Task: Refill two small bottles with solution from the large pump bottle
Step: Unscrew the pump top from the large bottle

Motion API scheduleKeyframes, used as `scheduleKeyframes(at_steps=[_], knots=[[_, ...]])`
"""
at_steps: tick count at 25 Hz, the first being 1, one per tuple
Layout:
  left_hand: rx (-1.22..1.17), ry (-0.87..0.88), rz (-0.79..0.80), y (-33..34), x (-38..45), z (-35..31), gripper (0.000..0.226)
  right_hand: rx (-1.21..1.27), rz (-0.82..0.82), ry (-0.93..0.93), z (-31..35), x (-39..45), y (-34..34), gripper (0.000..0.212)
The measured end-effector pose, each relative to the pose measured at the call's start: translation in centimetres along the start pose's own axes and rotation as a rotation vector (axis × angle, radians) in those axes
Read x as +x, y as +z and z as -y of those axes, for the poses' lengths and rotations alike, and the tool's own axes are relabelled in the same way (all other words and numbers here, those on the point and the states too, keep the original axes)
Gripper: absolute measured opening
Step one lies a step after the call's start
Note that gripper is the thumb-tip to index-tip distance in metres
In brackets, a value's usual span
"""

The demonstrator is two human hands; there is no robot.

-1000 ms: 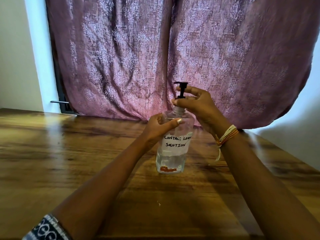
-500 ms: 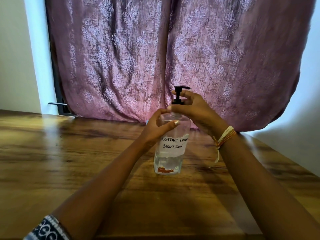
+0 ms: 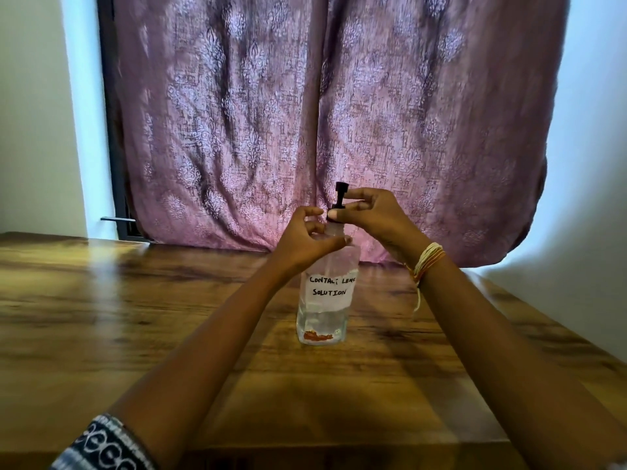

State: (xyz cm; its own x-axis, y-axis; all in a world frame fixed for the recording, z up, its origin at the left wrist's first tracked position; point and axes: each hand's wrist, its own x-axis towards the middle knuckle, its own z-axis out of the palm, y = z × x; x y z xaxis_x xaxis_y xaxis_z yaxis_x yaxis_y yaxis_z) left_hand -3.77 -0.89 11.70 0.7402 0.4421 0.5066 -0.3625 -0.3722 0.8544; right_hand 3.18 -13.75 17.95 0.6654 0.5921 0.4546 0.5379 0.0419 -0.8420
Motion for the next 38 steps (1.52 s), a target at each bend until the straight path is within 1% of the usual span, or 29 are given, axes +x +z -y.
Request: scheduleKeyframes(at_steps=[2, 4, 8, 13, 17, 19, 21, 23, 25, 27, 30, 32, 33, 35, 36, 37, 38], knots=[[0.035, -0.025, 0.011, -0.1, -0.1, -0.5, 0.073, 0.079, -0.022, -0.003, 1.0, 0.0, -0.4, 0.026], [0.103, -0.039, 0.038, -0.3, -0.1, -0.9, 0.071, 0.166, -0.025, -0.003, 2.0, 0.3, -1.1, 0.018], [0.237, -0.032, 0.086, -0.4, -0.2, -1.6, 0.074, 0.355, -0.105, -0.017, 4.3, 0.5, -3.0, 0.013], [0.368, -0.045, 0.127, -0.2, -0.1, -2.4, 0.071, 0.521, -0.282, -0.091, 6.5, 0.3, -5.8, 0.008], [0.407, -0.052, 0.147, 0.2, -0.4, -3.0, 0.066, 0.619, -0.395, -0.186, 8.0, -0.5, -8.0, 0.010], [0.395, -0.060, 0.142, 0.3, -0.6, -3.2, 0.065, 0.640, -0.412, -0.204, 8.4, -1.1, -8.7, 0.007], [0.352, -0.074, 0.129, 0.3, -0.8, -3.2, 0.063, 0.662, -0.400, -0.177, 8.4, -1.7, -9.0, 0.007], [0.292, -0.088, 0.121, 0.3, -1.3, -3.2, 0.063, 0.733, -0.371, -0.121, 7.8, -2.3, -9.4, 0.012], [0.267, -0.070, 0.104, 0.3, -1.9, -2.7, 0.064, 0.822, -0.334, -0.020, 6.3, -2.6, -10.1, 0.013], [0.241, -0.026, 0.078, 0.4, -2.7, -2.4, 0.063, 0.884, -0.270, 0.123, 3.9, -3.2, -10.5, 0.012], [0.144, -0.015, 0.076, 0.5, -4.0, -1.9, 0.067, 0.830, -0.244, 0.371, -1.2, -4.0, -10.5, 0.017], [0.062, -0.063, 0.101, 0.4, -4.7, -0.9, 0.087, 0.755, -0.234, 0.499, -4.9, -4.7, -10.6, 0.026], [0.047, -0.084, 0.098, 0.3, -5.0, 0.0, 0.099, 0.719, -0.196, 0.547, -6.7, -4.8, -10.6, 0.029], [0.065, -0.111, 0.117, 0.1, -5.7, 2.1, 0.109, 0.484, -0.173, 0.622, -10.0, -5.3, -10.8, 0.027], [0.085, -0.137, 0.146, 0.1, -5.9, 3.5, 0.109, 0.325, -0.205, 0.652, -11.3, -5.5, -10.8, 0.021], [0.085, -0.164, 0.187, 0.1, -6.2, 4.6, 0.108, 0.222, -0.213, 0.652, -12.8, -5.3, -11.0, 0.014], [0.087, -0.192, 0.223, 0.0, -6.5, 5.6, 0.107, 0.133, -0.212, 0.655, -13.9, -5.3, -11.1, 0.014]])
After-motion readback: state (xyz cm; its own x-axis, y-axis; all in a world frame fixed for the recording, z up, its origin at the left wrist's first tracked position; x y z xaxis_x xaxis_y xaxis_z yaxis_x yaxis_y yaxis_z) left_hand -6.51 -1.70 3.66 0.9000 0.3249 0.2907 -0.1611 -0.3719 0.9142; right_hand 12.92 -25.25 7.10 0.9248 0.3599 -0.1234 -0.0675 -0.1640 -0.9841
